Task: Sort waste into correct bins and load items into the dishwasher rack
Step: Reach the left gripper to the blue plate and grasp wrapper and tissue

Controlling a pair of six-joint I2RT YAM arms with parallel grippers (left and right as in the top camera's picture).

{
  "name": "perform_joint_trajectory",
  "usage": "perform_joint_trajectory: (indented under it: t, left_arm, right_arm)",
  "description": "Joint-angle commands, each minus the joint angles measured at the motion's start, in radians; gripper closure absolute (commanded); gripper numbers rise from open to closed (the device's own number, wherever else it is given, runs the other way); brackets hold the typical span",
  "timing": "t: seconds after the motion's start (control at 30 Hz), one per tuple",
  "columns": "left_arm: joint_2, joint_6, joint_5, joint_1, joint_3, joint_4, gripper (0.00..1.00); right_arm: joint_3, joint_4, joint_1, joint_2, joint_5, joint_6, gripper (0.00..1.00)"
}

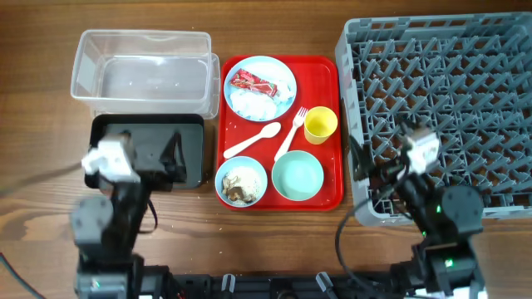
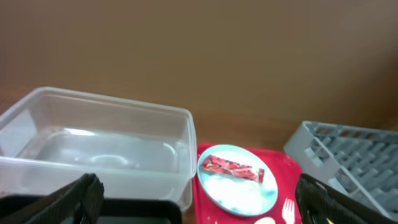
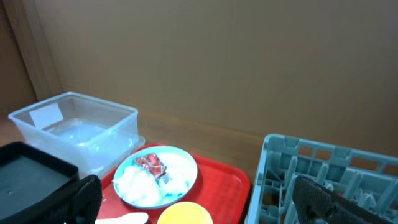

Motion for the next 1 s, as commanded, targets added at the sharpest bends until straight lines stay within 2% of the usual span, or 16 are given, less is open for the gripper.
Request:
perform_joint_trajectory:
  t: [0.0,0.2,0.4,0.5,0.57,0.67,0.9,0.97]
  left_arm:
    - [0.209,0.013,0.040,-0.029,0.211,-0.090,0.00]
    - [0.526,0.091,0.035,-0.135,0.536,-0.283,0.00]
    - [0.917,0.132,0.034,-0.227,0.926,-0.573,0.00]
    - [1.118,0.221,0.035,-0.277,1.126,-0.726,0.00]
    - [1.210,0.275,0.036,-0.307,1.205,-0.771,0.00]
    - [1.319,0.393,0.032,-0.350,1.244,-0.733,0.00]
    - [1.452,0.429,0.058,-0.411,1.244,-0.615,0.00]
    - [1.508,0.528,0.049,-0.440,1.244,-0.578,0.00]
  right_arm:
    - [0.138,-0.072,0.005,0.103,-0.018,-0.014,0.00]
    - [0.321,-0.277,0.005,0.224,-0.018,-0.013,0.00]
    - [0.517,-0.527,0.005,0.301,-0.017,-0.013,0.00]
    - [0.597,-0.648,0.005,0.337,-0.018,-0.013,0.00]
    - [0.616,-0.690,0.005,0.347,-0.022,-0.010,0.00]
    - [0.610,-0.707,0.005,0.352,-0.016,-0.009,0.00]
    - [0.610,-0.776,0.005,0.361,-0.040,-0.010,0.00]
    - [0.610,-0.801,0.005,0.370,-0.039,-0.011,0.00]
